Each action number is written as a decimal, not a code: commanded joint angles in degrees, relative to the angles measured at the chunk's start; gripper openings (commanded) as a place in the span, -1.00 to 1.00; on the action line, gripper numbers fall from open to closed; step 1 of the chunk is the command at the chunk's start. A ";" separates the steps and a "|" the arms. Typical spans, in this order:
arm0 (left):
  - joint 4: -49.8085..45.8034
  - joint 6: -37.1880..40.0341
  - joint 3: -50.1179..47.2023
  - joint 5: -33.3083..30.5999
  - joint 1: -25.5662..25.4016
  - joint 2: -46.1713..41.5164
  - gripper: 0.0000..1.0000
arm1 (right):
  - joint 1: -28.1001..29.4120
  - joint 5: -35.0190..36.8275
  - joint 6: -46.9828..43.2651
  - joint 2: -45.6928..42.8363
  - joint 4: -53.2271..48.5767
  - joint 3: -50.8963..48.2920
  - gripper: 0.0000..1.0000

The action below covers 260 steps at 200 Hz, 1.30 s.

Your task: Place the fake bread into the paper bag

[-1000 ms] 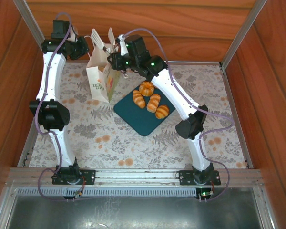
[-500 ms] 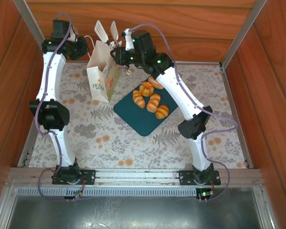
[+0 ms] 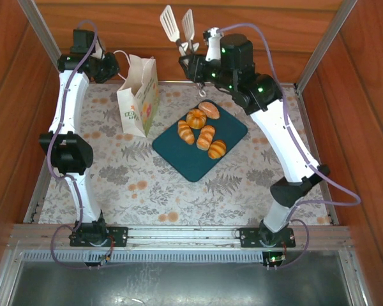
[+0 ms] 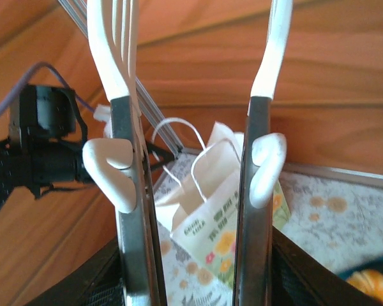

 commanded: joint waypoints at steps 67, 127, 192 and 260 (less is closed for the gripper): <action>-0.61 -0.14 1.61 1.49 0.76 -0.94 -1.00 | -2.00 9.21 10.10 -17.91 3.61 -30.59 0.01; -0.52 -2.14 4.45 2.87 0.75 0.56 -1.00 | -2.38 10.16 14.84 -19.94 -7.95 -36.94 -0.03; -0.19 -2.46 5.21 2.92 0.82 1.49 -1.00 | -2.97 7.77 15.79 -13.14 -16.72 -34.08 -0.07; -0.08 -2.39 4.74 2.83 0.76 1.24 -1.00 | -3.86 5.83 18.57 -7.74 -20.12 -34.04 -0.07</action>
